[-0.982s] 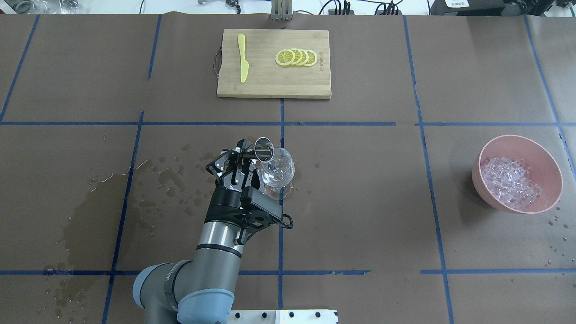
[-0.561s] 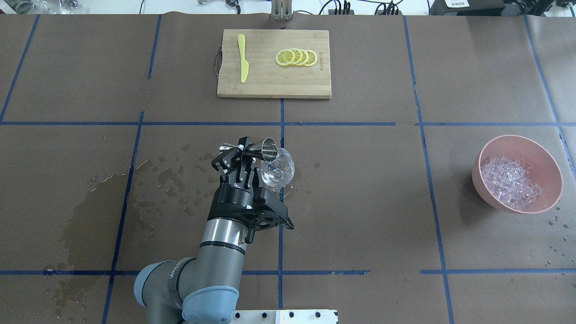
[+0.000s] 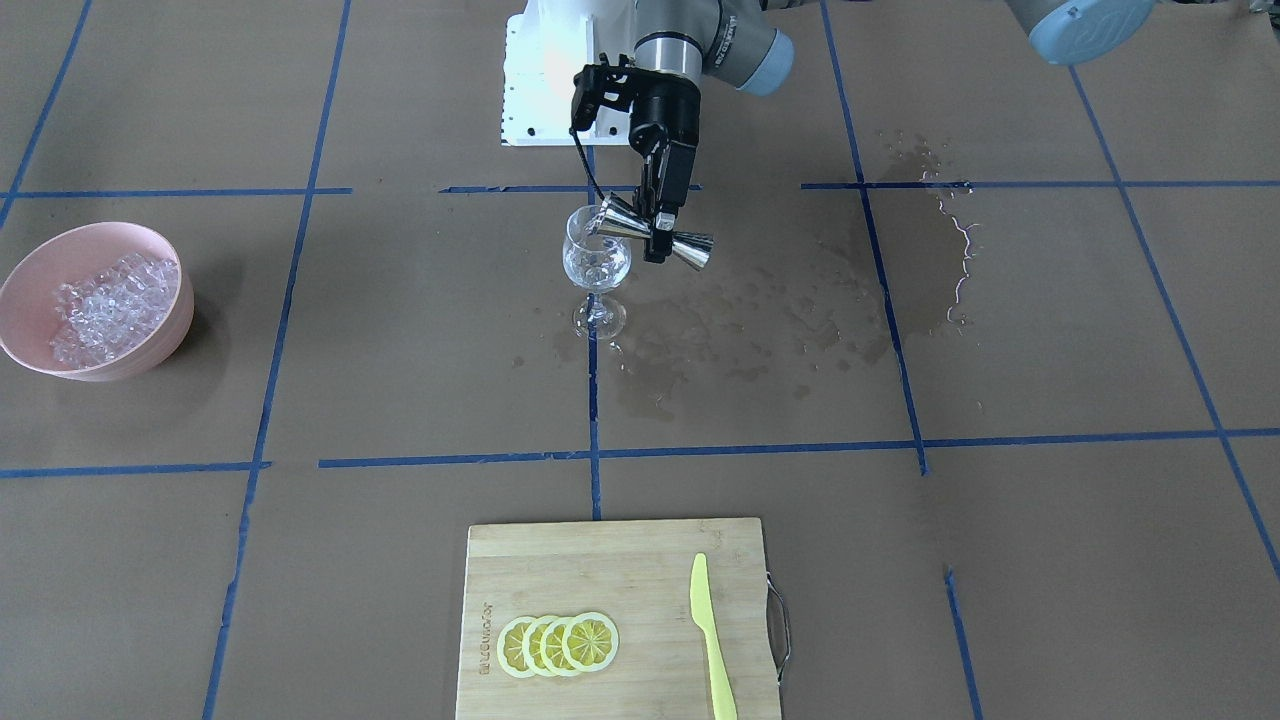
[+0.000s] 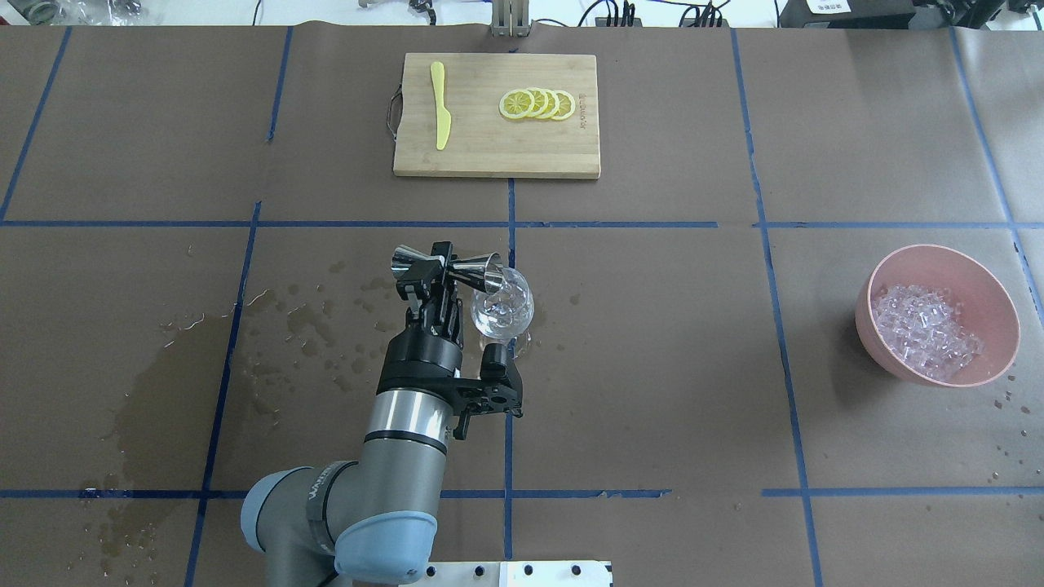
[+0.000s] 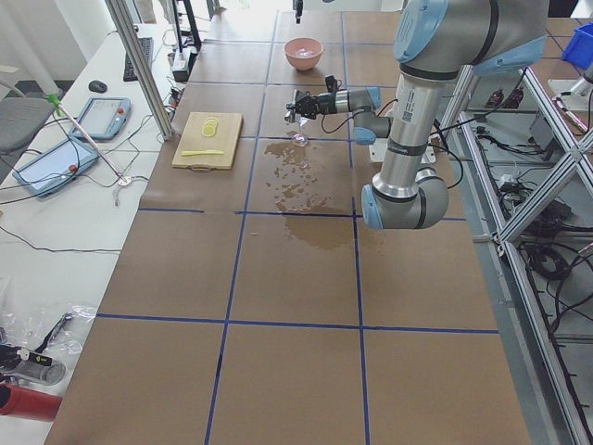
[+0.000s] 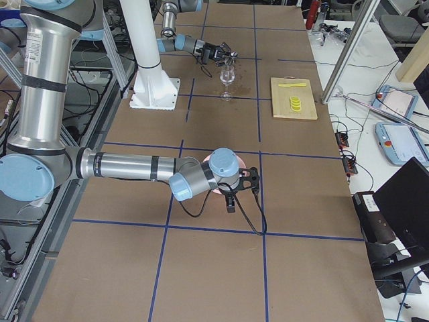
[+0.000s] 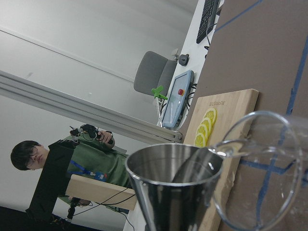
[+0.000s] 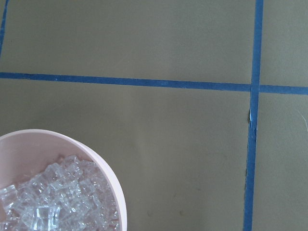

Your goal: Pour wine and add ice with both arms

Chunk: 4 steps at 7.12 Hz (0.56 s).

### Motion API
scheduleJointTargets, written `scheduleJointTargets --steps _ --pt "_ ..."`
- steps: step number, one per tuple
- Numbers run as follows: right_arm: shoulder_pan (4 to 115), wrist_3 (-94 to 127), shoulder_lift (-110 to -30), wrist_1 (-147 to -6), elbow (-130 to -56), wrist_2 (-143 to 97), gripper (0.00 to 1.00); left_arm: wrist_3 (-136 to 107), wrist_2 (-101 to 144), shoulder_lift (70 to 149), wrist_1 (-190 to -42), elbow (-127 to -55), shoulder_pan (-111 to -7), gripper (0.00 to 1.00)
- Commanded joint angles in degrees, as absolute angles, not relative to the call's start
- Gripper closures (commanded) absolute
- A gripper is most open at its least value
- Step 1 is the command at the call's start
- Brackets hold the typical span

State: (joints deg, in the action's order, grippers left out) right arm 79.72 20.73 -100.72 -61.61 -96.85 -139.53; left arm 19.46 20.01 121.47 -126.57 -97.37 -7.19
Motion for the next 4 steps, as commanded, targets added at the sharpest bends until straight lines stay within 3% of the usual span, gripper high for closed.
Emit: scheduleJointTargets --steps 1,4 --pt "79.72 20.83 -100.72 -61.61 -96.86 -139.66 0.0 27.74 18.73 121.55 -125.16 -98.7 -7.38 1.0" --pt "79.54 20.74 -100.72 -61.79 -96.77 -139.4 0.0 36.47 17.93 121.64 -123.15 -99.05 -7.12 1.0"
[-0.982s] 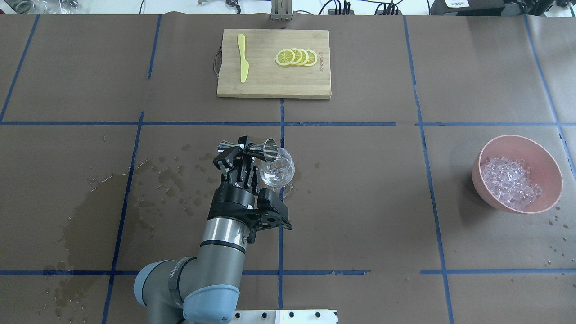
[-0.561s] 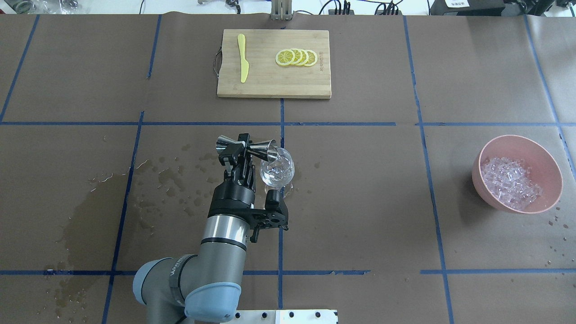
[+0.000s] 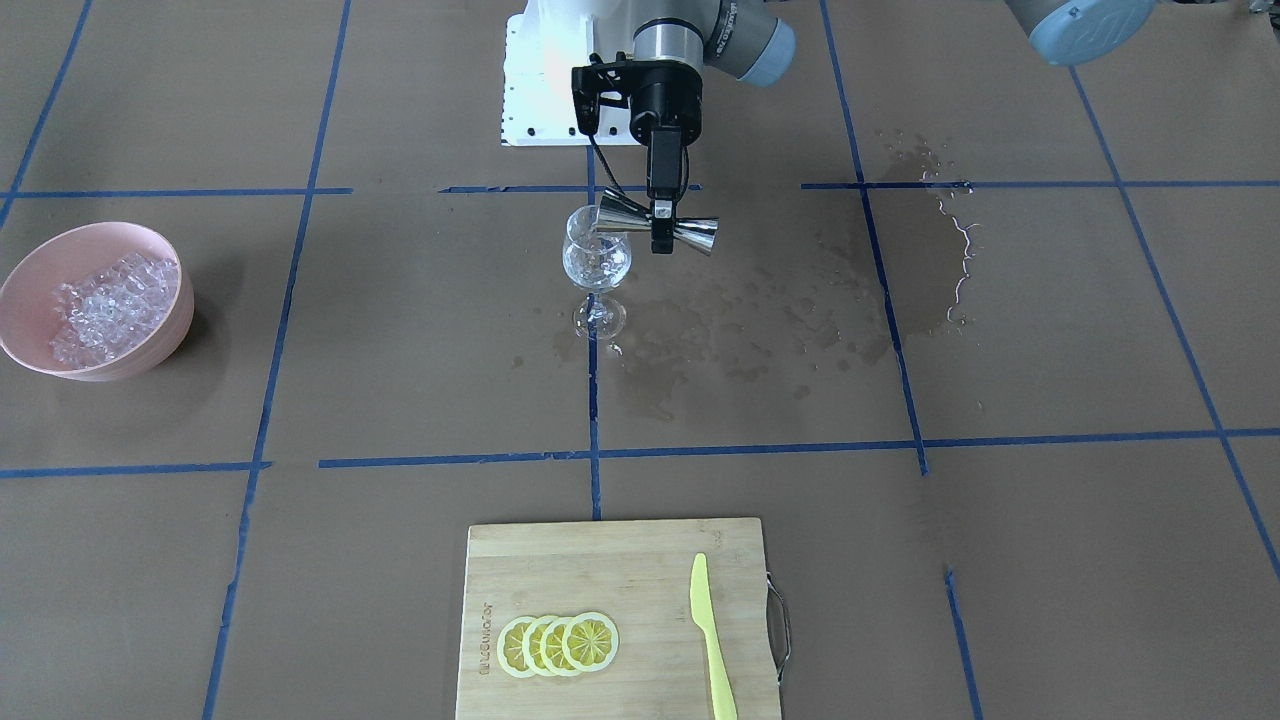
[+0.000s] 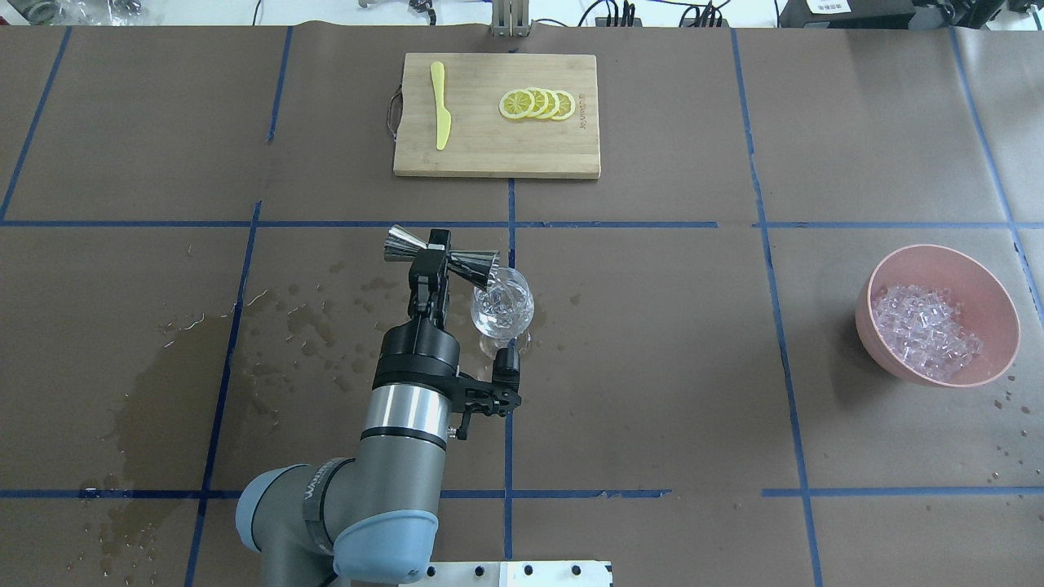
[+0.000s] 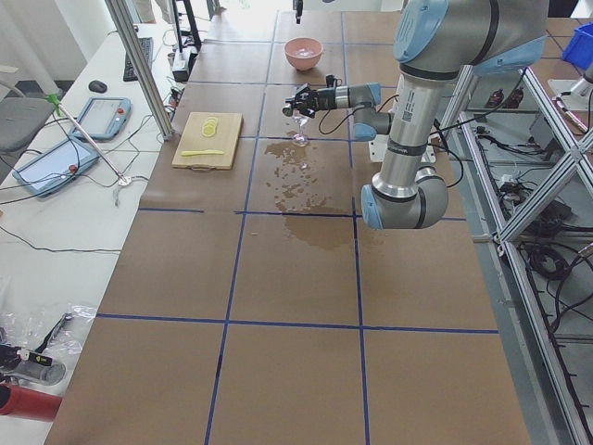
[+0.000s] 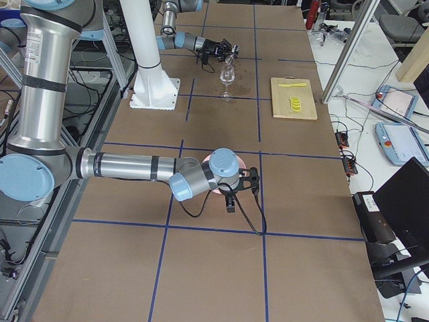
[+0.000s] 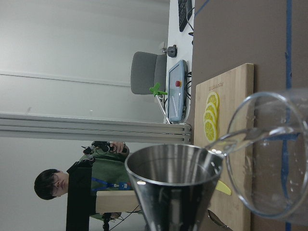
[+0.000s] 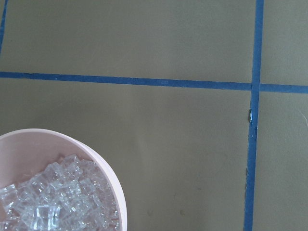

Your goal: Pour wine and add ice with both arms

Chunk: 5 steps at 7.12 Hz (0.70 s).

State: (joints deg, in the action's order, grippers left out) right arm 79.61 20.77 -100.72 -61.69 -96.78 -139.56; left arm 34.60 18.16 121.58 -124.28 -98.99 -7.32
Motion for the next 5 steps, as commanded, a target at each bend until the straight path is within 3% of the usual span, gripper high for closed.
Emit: scheduleJointTargets --steps 1,5 --pt "79.45 20.83 -100.72 -61.79 -96.59 -139.39 0.0 36.47 17.93 121.64 -120.61 -99.14 -7.03 1.0" --pt "79.28 20.66 -100.37 -61.79 -96.24 -139.13 0.0 35.51 18.1 117.19 -121.11 -105.26 -6.94 1.0"
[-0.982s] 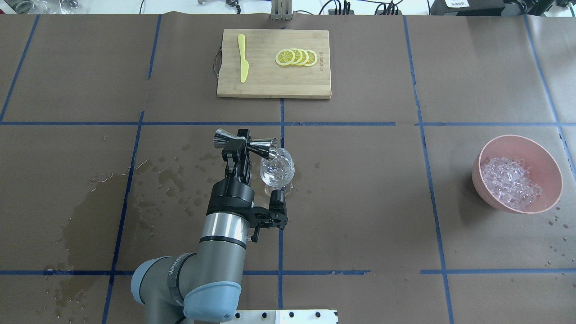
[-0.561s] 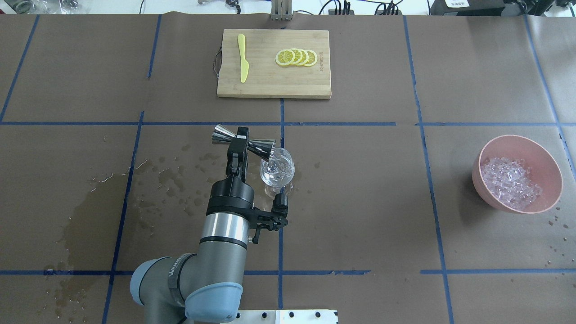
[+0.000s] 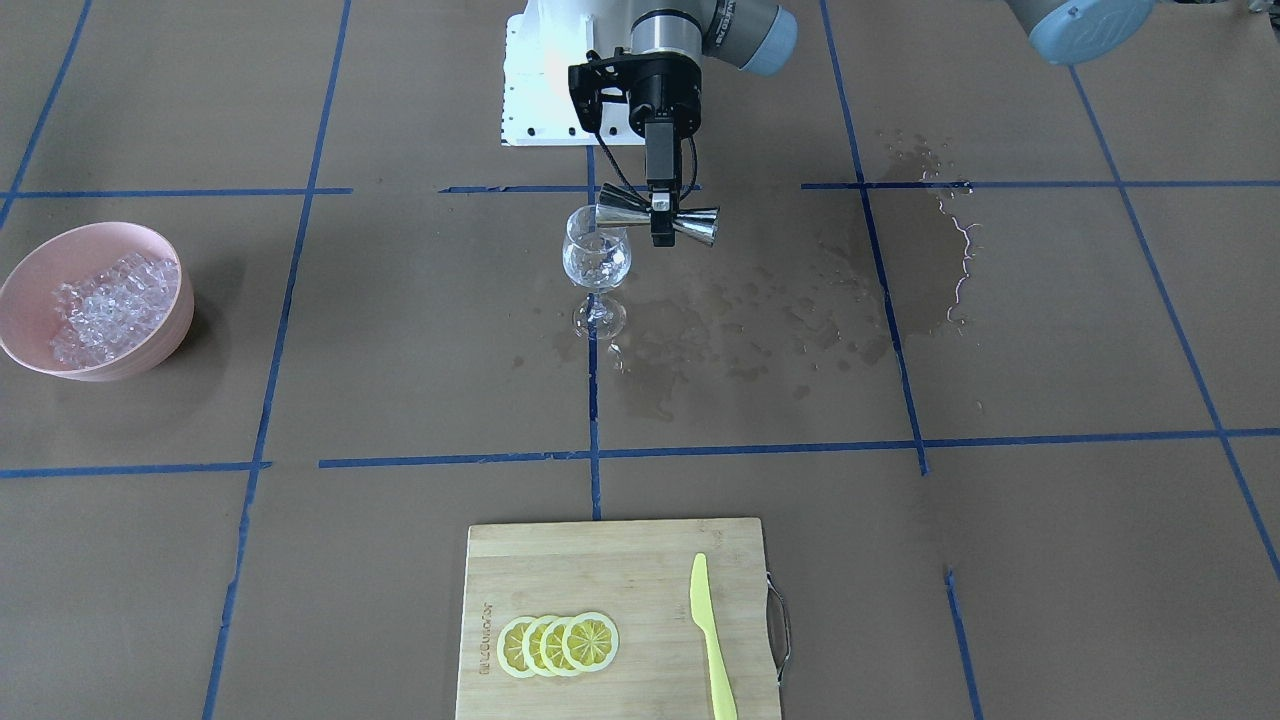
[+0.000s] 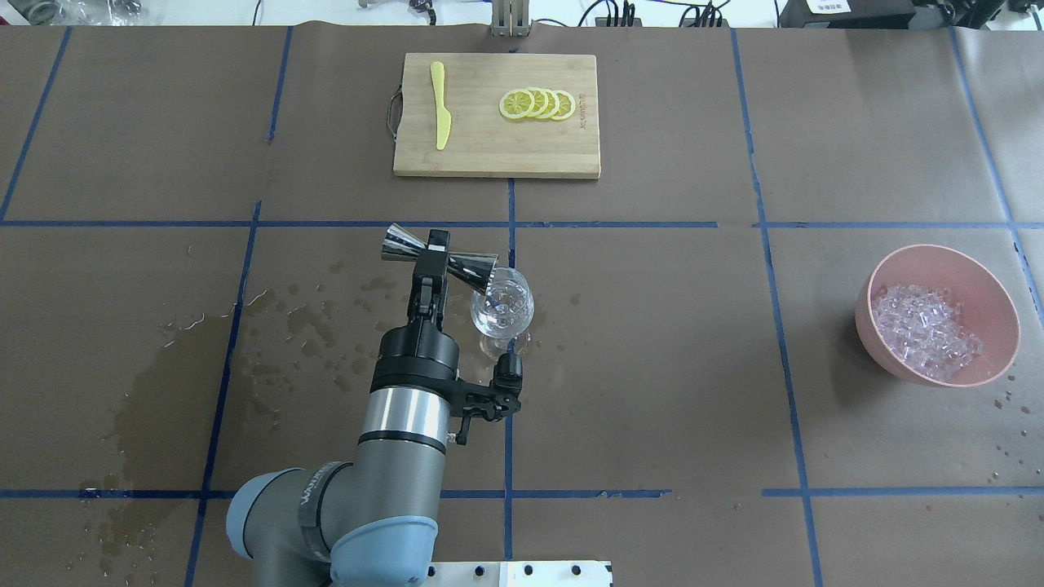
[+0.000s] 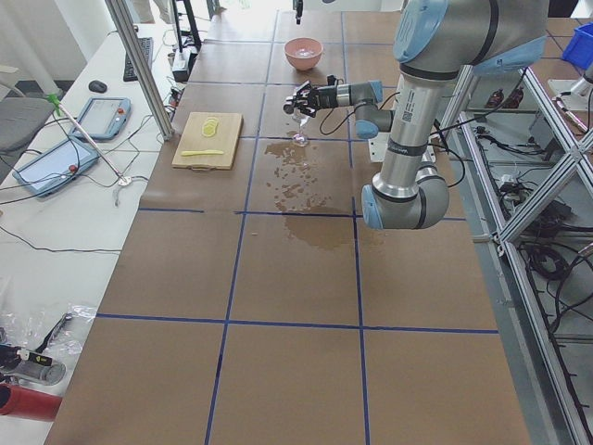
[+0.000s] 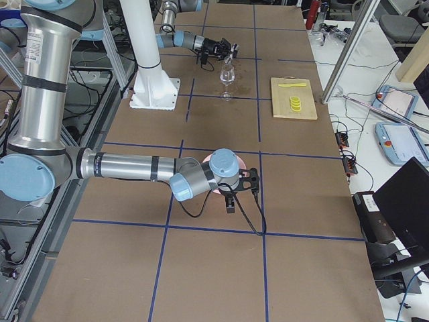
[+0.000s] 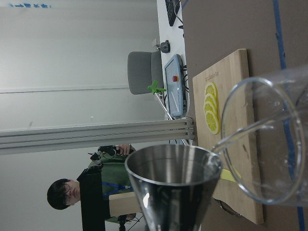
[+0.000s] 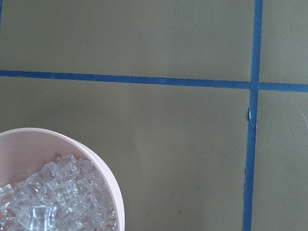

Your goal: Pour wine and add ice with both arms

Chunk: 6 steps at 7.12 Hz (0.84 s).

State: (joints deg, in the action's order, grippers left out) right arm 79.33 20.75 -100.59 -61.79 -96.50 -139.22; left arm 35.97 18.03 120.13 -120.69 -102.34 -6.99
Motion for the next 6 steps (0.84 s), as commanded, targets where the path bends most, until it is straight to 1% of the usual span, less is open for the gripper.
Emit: scheduleJointTargets --steps 1,3,5,6 --pt "79.19 20.65 -100.2 -61.7 -95.72 -139.22 0.0 34.81 18.11 113.94 -123.98 -107.38 -7.03 1.0" --pt "79.19 20.65 -100.2 -61.7 -95.71 -139.22 0.0 32.17 18.02 104.64 -133.62 -107.75 -7.03 1.0" --pt "79.1 20.65 -100.11 -61.61 -95.71 -139.22 0.0 32.34 16.71 89.46 -153.89 -107.58 -7.12 1.0" --pt "79.1 20.65 -100.19 -61.52 -95.71 -139.31 0.0 32.34 16.7 84.16 -163.82 -106.36 -7.03 1.0"
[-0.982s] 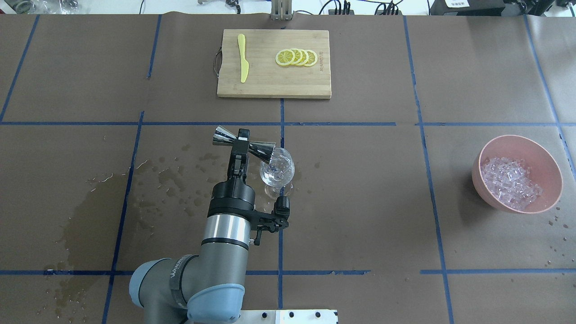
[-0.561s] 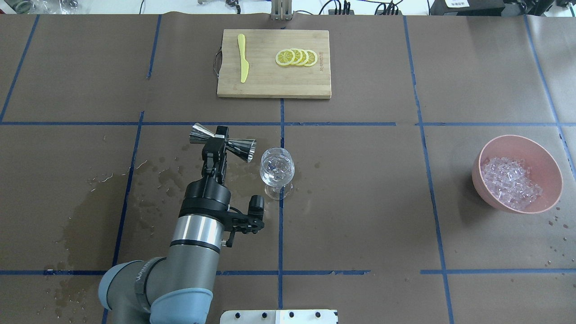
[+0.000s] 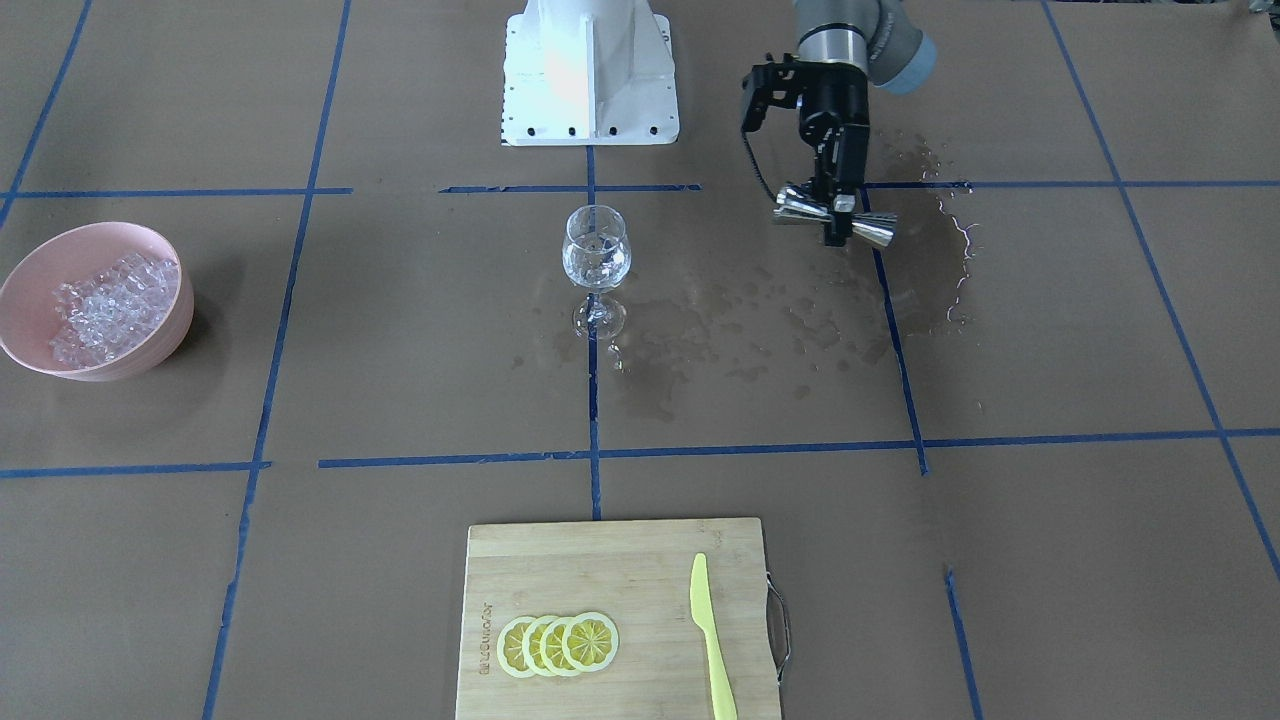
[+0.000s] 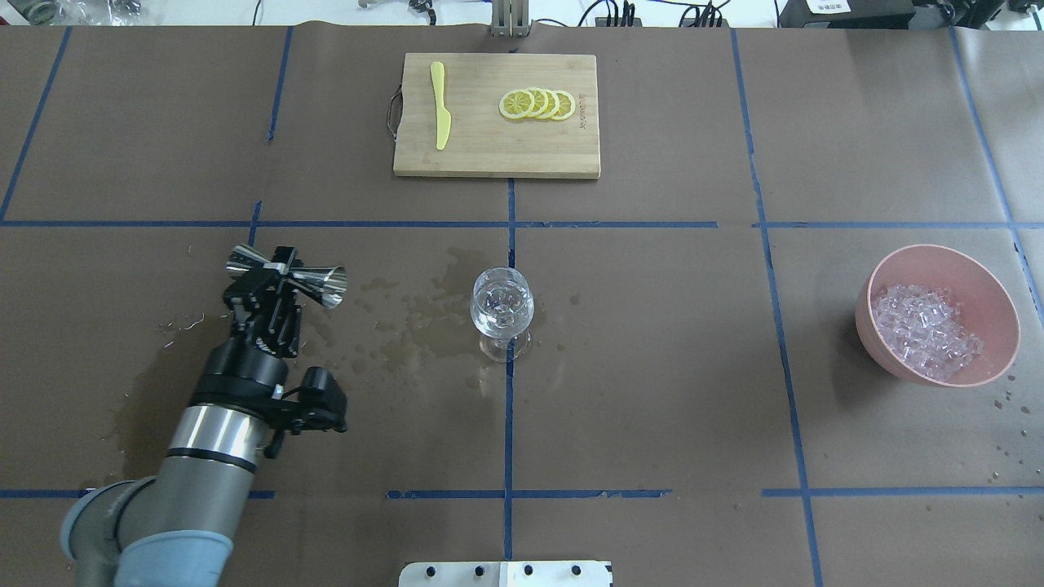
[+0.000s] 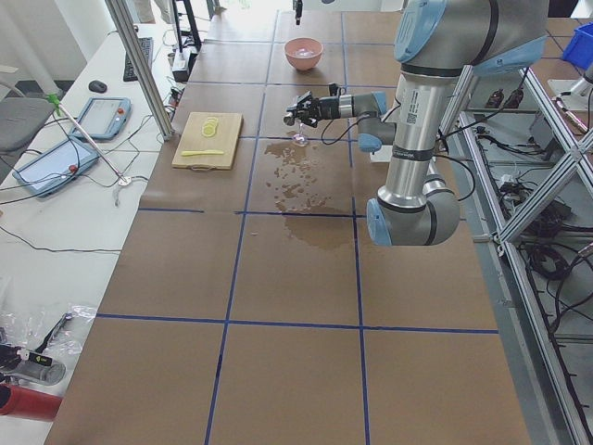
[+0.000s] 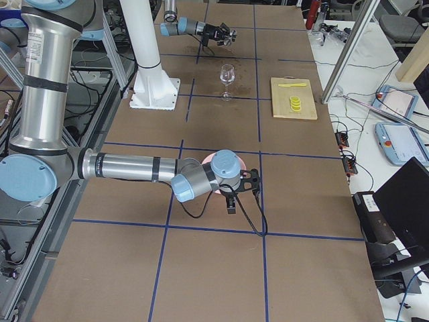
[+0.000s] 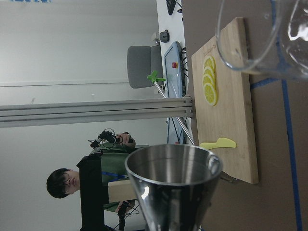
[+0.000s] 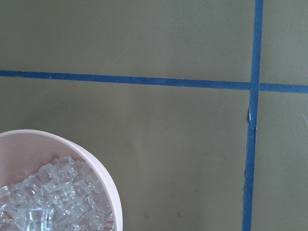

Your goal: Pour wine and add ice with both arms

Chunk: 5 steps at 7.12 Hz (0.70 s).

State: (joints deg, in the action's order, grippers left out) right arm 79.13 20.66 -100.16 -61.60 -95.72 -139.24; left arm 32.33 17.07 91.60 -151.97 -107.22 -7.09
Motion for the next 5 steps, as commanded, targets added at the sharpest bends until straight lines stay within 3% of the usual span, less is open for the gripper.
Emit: scheduleJointTargets --steps 1,5 --pt "79.01 20.65 -100.11 -61.52 -95.71 -139.31 0.0 32.26 16.61 81.41 -172.01 -103.48 -6.77 1.0" --pt "79.01 20.83 -100.2 -61.52 -95.8 -139.39 0.0 31.91 16.61 75.15 -205.86 -92.57 -6.33 1.0"
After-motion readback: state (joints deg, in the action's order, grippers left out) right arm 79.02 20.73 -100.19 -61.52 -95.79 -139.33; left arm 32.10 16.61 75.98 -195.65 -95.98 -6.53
